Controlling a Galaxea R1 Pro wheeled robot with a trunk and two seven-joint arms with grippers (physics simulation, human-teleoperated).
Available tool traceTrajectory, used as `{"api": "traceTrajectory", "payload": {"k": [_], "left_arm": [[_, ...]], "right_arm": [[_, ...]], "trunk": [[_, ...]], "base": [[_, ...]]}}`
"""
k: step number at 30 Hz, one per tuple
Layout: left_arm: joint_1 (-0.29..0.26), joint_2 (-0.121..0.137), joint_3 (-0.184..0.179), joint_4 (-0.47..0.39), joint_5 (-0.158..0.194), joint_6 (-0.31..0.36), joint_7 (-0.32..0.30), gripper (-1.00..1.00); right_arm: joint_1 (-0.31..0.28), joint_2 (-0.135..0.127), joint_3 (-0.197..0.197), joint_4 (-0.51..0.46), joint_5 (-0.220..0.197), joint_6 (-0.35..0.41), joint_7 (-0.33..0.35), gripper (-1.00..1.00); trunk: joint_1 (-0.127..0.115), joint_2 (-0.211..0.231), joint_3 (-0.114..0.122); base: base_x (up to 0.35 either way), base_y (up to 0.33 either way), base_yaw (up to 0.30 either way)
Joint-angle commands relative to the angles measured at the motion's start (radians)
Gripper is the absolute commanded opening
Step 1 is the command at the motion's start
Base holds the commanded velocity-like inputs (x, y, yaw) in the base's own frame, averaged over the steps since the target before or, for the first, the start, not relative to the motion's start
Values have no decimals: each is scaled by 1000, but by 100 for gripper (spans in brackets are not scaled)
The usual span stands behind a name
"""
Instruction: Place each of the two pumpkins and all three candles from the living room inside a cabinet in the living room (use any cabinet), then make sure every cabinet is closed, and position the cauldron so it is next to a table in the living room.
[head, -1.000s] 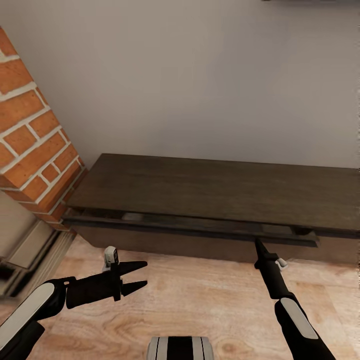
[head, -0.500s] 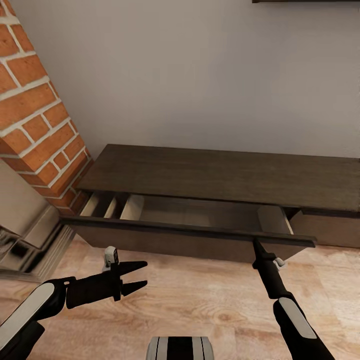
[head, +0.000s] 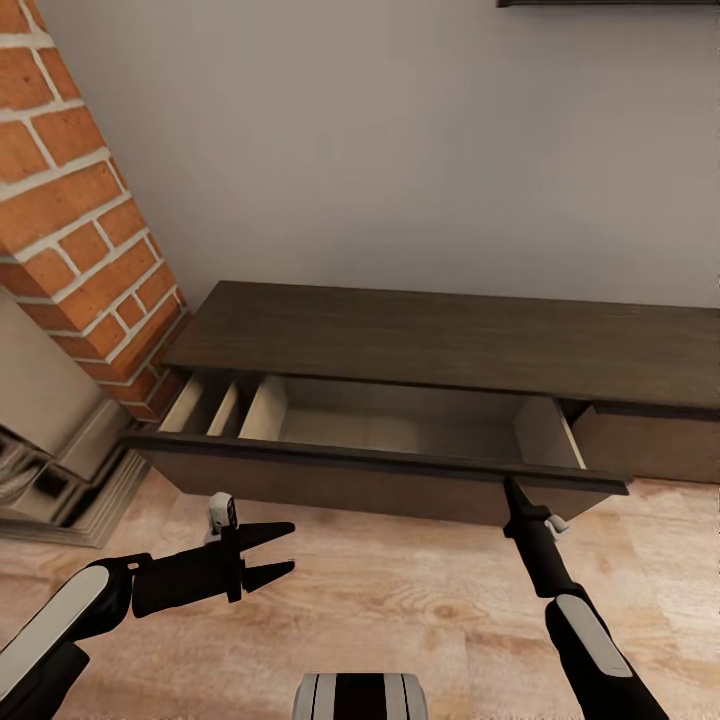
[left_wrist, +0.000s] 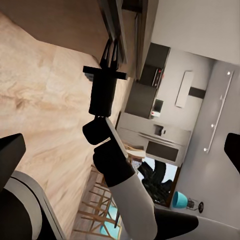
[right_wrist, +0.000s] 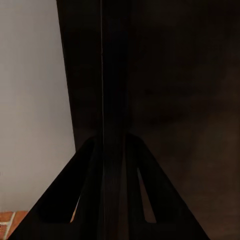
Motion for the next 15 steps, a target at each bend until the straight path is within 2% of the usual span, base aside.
{"api": "traceTrajectory", "payload": {"k": [1, 15], "left_arm": [[0, 1, -1, 0, -2, 1, -3, 100], [0, 1, -1, 0, -2, 1, -3, 100]], "right_arm": [[0, 0, -39, 12, -19, 9, 1, -100], [0, 0, -39, 12, -20, 9, 1, -100]], "trunk": [[0, 0, -1], [0, 0, -1]], "base": [[-191, 0, 0], [-112, 0, 0]]}}
